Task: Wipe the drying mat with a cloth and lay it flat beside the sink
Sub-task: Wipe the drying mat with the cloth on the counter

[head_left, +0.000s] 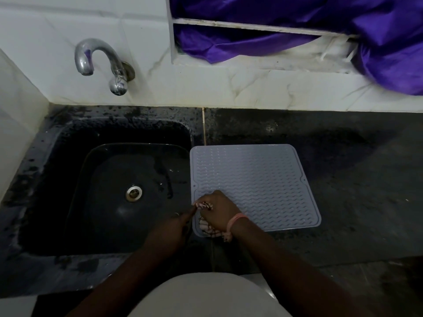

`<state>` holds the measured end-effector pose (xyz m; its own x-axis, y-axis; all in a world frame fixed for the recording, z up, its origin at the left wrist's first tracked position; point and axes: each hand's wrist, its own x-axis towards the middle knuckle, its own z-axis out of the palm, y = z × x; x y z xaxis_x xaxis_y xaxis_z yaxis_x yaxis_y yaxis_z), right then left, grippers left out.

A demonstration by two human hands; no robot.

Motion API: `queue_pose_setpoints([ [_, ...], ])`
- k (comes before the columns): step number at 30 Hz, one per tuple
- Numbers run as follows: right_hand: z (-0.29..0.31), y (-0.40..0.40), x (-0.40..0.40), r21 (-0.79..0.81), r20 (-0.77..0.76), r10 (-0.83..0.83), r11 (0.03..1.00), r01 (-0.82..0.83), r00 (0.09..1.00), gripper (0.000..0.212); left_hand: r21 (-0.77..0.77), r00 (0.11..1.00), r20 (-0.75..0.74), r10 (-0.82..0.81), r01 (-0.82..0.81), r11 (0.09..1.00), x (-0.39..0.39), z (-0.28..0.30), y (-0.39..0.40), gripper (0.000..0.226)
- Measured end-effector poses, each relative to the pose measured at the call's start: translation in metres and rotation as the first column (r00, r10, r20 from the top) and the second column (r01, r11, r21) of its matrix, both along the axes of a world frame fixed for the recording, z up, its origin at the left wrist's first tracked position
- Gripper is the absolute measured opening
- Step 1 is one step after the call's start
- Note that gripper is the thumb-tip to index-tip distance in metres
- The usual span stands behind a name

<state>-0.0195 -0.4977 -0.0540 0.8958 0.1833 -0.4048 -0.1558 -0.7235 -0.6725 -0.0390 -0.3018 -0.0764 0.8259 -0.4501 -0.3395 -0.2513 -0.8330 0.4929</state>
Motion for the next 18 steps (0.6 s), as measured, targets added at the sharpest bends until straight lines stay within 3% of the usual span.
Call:
queue_pose_setpoints([
  [2,0.005,-0.013,0.001,0.143,-0.02,-0.036,0.989,0.038,0.999,0.023,-0.011,1.0,-0.005,0.002,-0.002,1.0,0.001,0.002,0.001,0.066],
  [4,0.011,-0.032,-0.003,0.228,-0.011,-0.21,0.951,0.207,0.978,0.018,-0.021,1.0,0.013,-0.019,0.019,1.0,0.001,0.003,0.001,0.065],
  [8,0.01,-0.096,-0.023,0.252,0.007,-0.574,0.794,0.554,0.819,0.012,0.019,0.999,0.032,-0.033,0.032,0.999,0.0,0.003,-0.01,0.06],
  [11,0.01,-0.15,-0.038,0.134,0.053,-0.758,0.651,0.747,0.651,0.006,0.043,0.999,0.024,-0.024,0.023,0.999,-0.003,0.002,-0.012,0.061],
  [13,0.01,-0.183,-0.044,0.021,0.102,-0.827,0.558,0.83,0.553,0.02,0.067,0.999,0.034,-0.018,0.016,0.998,-0.005,0.001,-0.011,0.063],
  [16,0.004,-0.208,-0.053,-0.239,0.181,-0.811,0.513,0.825,0.556,0.029,0.09,0.998,0.056,0.003,-0.008,0.996,-0.008,0.0,-0.014,0.065],
  [18,0.0,-0.207,-0.056,-0.357,0.219,-0.752,0.531,0.769,0.621,0.029,0.101,0.998,0.061,0.033,-0.039,0.994,-0.009,0.002,-0.019,0.065],
])
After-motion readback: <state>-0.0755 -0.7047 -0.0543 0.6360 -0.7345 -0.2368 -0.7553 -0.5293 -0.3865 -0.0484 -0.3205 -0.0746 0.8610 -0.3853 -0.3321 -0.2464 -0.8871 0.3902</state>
